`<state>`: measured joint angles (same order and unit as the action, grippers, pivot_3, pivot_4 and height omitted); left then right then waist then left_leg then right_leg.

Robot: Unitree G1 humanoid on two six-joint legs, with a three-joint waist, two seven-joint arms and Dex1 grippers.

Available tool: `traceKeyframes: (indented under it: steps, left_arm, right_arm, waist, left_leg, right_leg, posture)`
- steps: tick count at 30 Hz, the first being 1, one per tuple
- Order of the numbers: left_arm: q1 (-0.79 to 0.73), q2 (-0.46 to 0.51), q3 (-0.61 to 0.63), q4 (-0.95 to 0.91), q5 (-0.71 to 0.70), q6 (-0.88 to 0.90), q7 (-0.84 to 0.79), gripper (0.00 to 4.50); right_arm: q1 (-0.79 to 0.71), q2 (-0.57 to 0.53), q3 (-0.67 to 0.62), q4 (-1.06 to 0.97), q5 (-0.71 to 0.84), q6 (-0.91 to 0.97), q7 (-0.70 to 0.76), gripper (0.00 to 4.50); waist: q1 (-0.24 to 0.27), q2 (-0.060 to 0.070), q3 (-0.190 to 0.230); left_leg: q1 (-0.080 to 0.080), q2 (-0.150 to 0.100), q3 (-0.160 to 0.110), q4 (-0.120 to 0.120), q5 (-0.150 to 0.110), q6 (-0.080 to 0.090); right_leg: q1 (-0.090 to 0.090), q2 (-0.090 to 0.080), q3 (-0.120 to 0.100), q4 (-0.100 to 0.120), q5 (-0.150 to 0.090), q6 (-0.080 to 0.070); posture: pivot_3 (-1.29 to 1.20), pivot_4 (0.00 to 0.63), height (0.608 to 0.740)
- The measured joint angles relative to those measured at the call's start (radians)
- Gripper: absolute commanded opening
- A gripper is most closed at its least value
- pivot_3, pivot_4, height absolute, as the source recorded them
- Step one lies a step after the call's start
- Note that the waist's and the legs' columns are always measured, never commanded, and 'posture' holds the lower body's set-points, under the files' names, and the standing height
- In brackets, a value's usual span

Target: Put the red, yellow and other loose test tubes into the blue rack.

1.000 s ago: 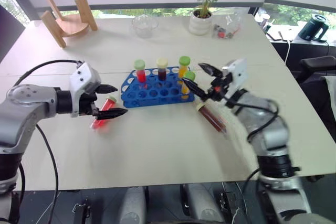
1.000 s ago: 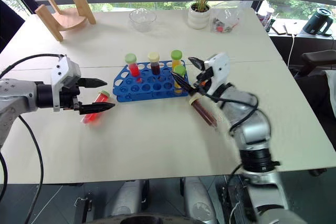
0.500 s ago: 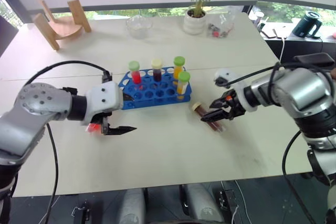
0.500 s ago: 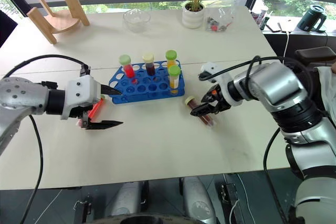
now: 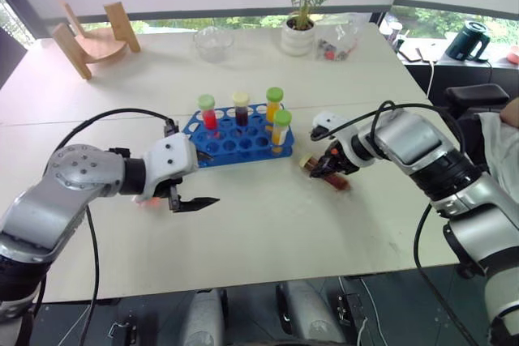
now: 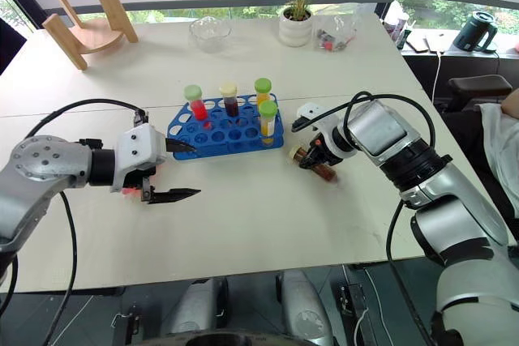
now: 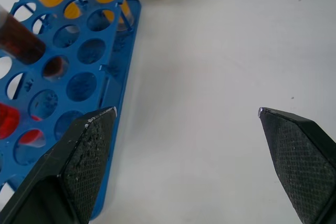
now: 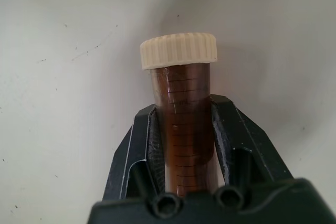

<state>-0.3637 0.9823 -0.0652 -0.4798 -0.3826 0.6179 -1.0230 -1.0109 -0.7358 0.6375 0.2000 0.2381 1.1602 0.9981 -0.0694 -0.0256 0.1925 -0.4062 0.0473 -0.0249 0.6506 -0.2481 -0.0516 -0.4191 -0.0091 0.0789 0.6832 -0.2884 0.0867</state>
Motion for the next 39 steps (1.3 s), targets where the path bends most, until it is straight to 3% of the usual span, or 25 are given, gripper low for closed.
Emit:
traceKeyframes:
  steps: [4, 7, 10, 13, 16, 22, 28, 39]
  left_arm:
    - [-0.003, -0.002, 0.0, 0.01, 0.001, -0.012, -0.012, 4.5]
    - [0.003, 0.011, 0.005, 0.041, -0.001, -0.013, -0.028, 4.5]
    - [0.008, 0.032, 0.052, 0.097, -0.022, -0.012, -0.053, 4.5]
    - [-0.007, 0.044, 0.132, 0.207, -0.05, -0.005, -0.069, 4.5]
    - [-0.036, 0.045, 0.201, 0.31, -0.095, 0.024, -0.093, 4.5]
    - [-0.044, 0.083, 0.2, 0.376, -0.103, 0.031, -0.145, 4.5]
    - [-0.055, 0.09, 0.195, 0.39, -0.087, 0.033, -0.153, 4.5]
    - [-0.064, 0.076, 0.184, 0.37, -0.086, 0.071, -0.128, 4.5]
  right_arm:
    - [0.052, -0.056, -0.018, -0.073, 0.0, -0.056, 0.072, 0.85]
    - [0.149, -0.105, -0.116, -0.219, 0.112, -0.13, 0.197, 0.85]
    - [0.241, 0.095, -0.456, -0.423, 0.323, -0.278, 0.149, 0.85]
    - [0.27, 0.348, -0.582, -0.562, 0.34, -0.39, -0.103, 0.85]
    - [0.375, 0.563, -0.529, -0.555, 0.203, -0.562, -0.345, 0.85]
    - [0.48, 0.783, -0.421, -0.311, -0.041, -0.89, -0.616, 0.85]
    - [0.536, 0.805, -0.385, -0.15, -0.162, -1.103, -0.709, 0.85]
    - [0.517, 0.814, -0.375, -0.009, -0.2, -1.251, -0.711, 0.85]
  waist:
    - [0.009, 0.0, 0.0]
    - [0.024, 0.002, 0.001]
    - [0.009, 0.003, 0.002]
    - [0.003, 0.002, 0.002]
    - [0.004, 0.002, 0.001]
    - [0.004, 0.001, 0.001]
    - [0.002, 0.002, 0.001]
    - [0.0, 0.001, 0.001]
  left_leg:
    - [-0.001, 0.0, -0.001, -0.001, 0.0, 0.0]
    - [-0.004, 0.0, -0.002, -0.002, 0.0, 0.0]
    - [-0.004, 0.001, -0.002, -0.003, -0.001, 0.002]
    - [-0.004, 0.003, -0.004, -0.003, -0.001, 0.002]
    - [-0.004, 0.001, -0.003, -0.002, -0.001, 0.001]
    - [-0.004, 0.0, -0.001, -0.003, 0.0, -0.001]
    - [-0.004, 0.0, -0.002, -0.004, 0.0, -0.001]
    - [-0.004, 0.0, -0.002, -0.004, 0.0, -0.001]
  right_leg:
    - [0.0, 0.0, -0.001, 0.0, 0.0, 0.0]
    - [-0.004, 0.0, -0.002, 0.0, 0.0, 0.0]
    - [-0.006, 0.002, -0.001, 0.001, 0.0, -0.001]
    - [-0.005, 0.004, -0.002, 0.001, 0.0, -0.001]
    - [-0.005, 0.002, -0.002, 0.001, 0.0, -0.001]
    - [-0.005, -0.001, -0.002, 0.001, 0.0, -0.001]
    - [-0.005, 0.0, -0.002, 0.001, 0.0, -0.001]
    - [-0.005, 0.0, -0.002, 0.001, 0.0, -0.001]
  posture:
    - [0.0, 0.15, 0.74]
    - [0.0, 0.15, 0.74]
    - [0.0, 0.15, 0.74]
    - [0.0, 0.15, 0.74]
    - [0.0, 0.15, 0.74]
    - [0.0, 0.15, 0.74]
    - [0.0, 0.15, 0.74]
    - [0.0, 0.15, 0.74]
